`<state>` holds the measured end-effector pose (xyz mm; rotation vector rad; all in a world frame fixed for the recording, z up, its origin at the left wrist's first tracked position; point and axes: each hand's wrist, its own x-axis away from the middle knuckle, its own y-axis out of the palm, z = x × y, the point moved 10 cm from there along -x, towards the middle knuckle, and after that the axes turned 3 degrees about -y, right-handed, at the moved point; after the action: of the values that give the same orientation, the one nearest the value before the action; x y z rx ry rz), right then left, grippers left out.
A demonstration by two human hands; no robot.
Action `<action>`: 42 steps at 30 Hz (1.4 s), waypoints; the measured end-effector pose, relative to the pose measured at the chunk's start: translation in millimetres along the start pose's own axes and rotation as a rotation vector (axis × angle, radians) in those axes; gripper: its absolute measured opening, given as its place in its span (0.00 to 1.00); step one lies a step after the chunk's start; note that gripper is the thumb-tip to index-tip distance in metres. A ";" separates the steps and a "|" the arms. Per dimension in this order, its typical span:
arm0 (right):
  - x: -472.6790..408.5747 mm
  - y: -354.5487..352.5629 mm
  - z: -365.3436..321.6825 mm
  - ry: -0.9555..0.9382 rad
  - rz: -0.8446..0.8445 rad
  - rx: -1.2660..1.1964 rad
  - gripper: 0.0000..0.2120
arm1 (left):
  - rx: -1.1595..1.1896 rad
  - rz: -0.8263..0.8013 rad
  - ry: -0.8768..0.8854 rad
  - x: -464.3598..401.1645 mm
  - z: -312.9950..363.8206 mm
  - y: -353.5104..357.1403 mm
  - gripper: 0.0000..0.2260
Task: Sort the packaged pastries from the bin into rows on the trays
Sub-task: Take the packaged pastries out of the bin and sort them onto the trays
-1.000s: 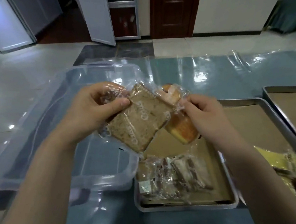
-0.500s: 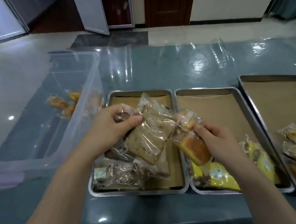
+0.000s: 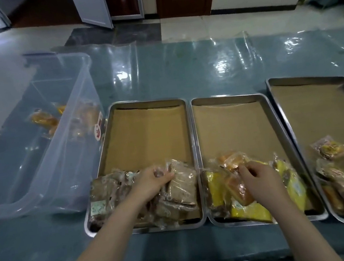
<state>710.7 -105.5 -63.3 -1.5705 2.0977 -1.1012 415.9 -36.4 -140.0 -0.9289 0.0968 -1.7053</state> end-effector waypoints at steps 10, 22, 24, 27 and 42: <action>-23.1 16.3 -18.2 0.000 -0.036 -0.080 0.16 | -0.722 0.350 0.532 -3.0 39.6 24.1 0.30; -46.9 -38.0 20.4 -0.121 -0.031 -0.046 0.15 | -0.860 -0.037 0.359 -13.2 71.9 56.2 0.15; -50.3 -59.6 36.5 -0.131 -0.038 -0.059 0.15 | -0.818 0.096 0.324 -9.6 94.3 56.8 0.16; -54.9 -93.4 65.8 -0.131 -0.027 -0.063 0.16 | -0.666 0.190 0.361 4.1 128.9 75.7 0.20; -115.7 -247.0 260.2 0.110 0.124 0.027 0.10 | -0.313 0.153 0.565 55.4 236.6 253.4 0.16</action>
<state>1086.4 -130.2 -80.5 -1.3757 2.2082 -1.1910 757.9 -83.9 -76.6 -0.6143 0.8079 -1.7922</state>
